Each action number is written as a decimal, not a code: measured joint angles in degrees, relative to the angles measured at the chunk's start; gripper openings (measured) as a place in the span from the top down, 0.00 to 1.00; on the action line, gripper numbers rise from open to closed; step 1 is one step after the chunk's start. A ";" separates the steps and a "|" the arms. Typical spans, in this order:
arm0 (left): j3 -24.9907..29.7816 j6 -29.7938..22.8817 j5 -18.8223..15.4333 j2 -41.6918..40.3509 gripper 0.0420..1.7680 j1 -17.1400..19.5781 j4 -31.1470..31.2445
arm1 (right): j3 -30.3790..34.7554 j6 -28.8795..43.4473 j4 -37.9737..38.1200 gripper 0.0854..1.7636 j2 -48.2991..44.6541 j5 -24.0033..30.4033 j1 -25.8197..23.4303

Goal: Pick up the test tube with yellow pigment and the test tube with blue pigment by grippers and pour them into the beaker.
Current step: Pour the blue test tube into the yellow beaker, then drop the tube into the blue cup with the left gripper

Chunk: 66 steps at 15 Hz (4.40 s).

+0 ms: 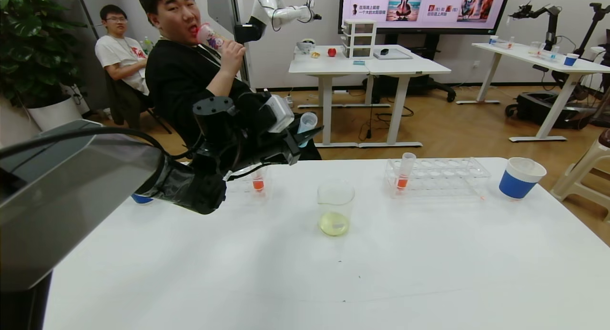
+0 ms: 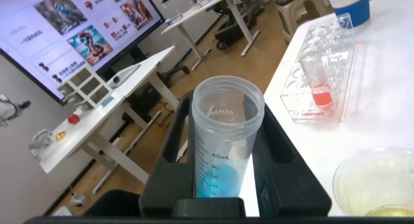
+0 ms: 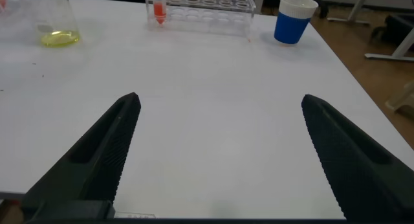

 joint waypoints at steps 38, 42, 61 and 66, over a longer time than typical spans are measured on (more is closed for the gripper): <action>-7.83 59.71 -15.77 9.83 0.73 -3.10 2.93 | 0.00 0.00 0.02 0.02 0.00 0.00 0.00; -6.80 65.44 -15.82 9.52 0.73 -3.21 2.86 | 0.00 0.00 0.02 0.02 0.00 0.00 0.00; -3.06 68.56 -17.21 7.31 0.73 -3.32 0.37 | 0.00 0.00 0.02 0.02 0.00 0.00 0.00; -4.46 38.81 -4.34 6.40 0.73 -2.32 -5.73 | 0.00 0.00 0.02 0.02 0.00 0.00 0.00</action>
